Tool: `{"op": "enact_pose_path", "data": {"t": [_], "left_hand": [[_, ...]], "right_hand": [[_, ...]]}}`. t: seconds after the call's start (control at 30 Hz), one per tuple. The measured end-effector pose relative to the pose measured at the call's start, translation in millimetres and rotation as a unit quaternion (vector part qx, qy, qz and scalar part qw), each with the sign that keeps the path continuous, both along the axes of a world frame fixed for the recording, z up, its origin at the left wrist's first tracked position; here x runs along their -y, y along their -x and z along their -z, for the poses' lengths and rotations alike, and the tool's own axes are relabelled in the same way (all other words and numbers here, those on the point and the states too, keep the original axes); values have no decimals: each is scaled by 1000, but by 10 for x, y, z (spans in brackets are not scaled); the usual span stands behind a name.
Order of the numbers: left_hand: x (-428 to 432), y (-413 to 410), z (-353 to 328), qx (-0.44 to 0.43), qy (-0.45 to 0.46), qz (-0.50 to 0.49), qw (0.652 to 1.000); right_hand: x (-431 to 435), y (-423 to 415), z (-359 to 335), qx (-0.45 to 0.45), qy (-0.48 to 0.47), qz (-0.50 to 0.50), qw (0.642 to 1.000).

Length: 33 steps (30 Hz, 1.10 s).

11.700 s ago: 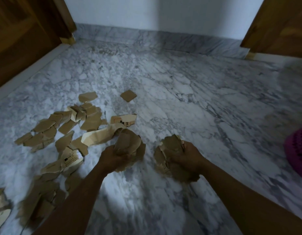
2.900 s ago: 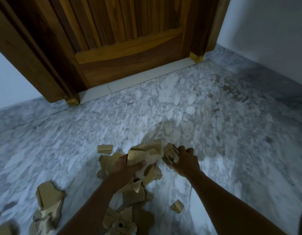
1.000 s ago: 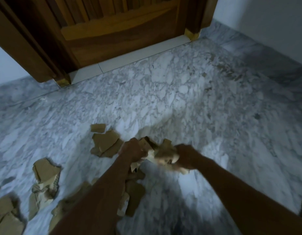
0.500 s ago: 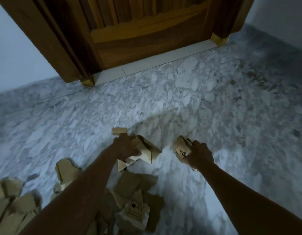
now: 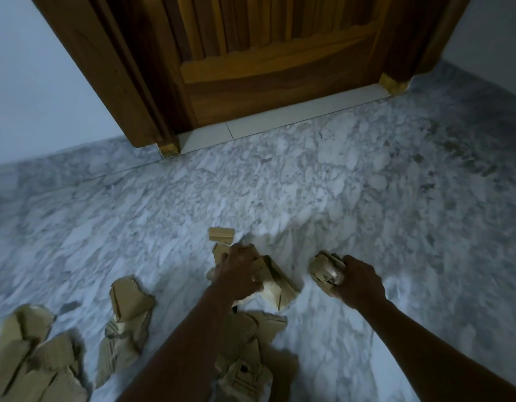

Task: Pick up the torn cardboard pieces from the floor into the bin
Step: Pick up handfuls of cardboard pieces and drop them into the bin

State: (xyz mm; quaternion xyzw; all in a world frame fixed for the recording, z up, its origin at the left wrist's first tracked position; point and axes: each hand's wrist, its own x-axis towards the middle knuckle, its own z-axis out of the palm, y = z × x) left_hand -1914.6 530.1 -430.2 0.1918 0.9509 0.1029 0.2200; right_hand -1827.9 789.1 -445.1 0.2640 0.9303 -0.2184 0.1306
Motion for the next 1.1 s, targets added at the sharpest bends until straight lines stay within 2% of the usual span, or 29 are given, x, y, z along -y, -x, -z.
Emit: {"op": "enact_pose_path", "data": {"t": [0.1, 0.17, 0.27, 0.33, 0.43, 0.53, 0.6, 0.7, 0.8, 1.0, 1.1], "left_hand": [[3, -26, -9, -3, 29, -30, 999], [-29, -59, -30, -18, 31, -16, 999], [-42, -109, -85, 45, -66, 12, 997], [45, -22, -147, 76, -118, -25, 990], [240, 238, -405, 101, -119, -49, 987], [475, 600, -480, 105, -91, -100, 985], [540, 746, -473, 103, -24, -114, 988], [509, 845, -322, 120, 2, -132, 984], [427, 849, -182, 73, 48, -74, 993], [380, 862, -134, 67, 51, -57, 995], [393, 839, -114, 109, -30, -102, 988]], "right_hand": [[35, -45, 6, -12, -38, -26, 999], [39, -59, -10, -7, -47, -42, 998], [36, -34, -93, 17, -55, -65, 996], [62, 73, -230, 47, -29, -91, 994], [152, 352, -394, 58, 29, -149, 987], [314, 510, -322, 111, 20, -185, 976], [373, 470, -208, 130, 15, -171, 977], [392, 430, -136, 128, 20, -148, 980], [400, 443, -147, 133, 16, -137, 981], [417, 497, -169, 162, 10, -136, 977], [440, 503, -200, 165, 5, -132, 977]]}}
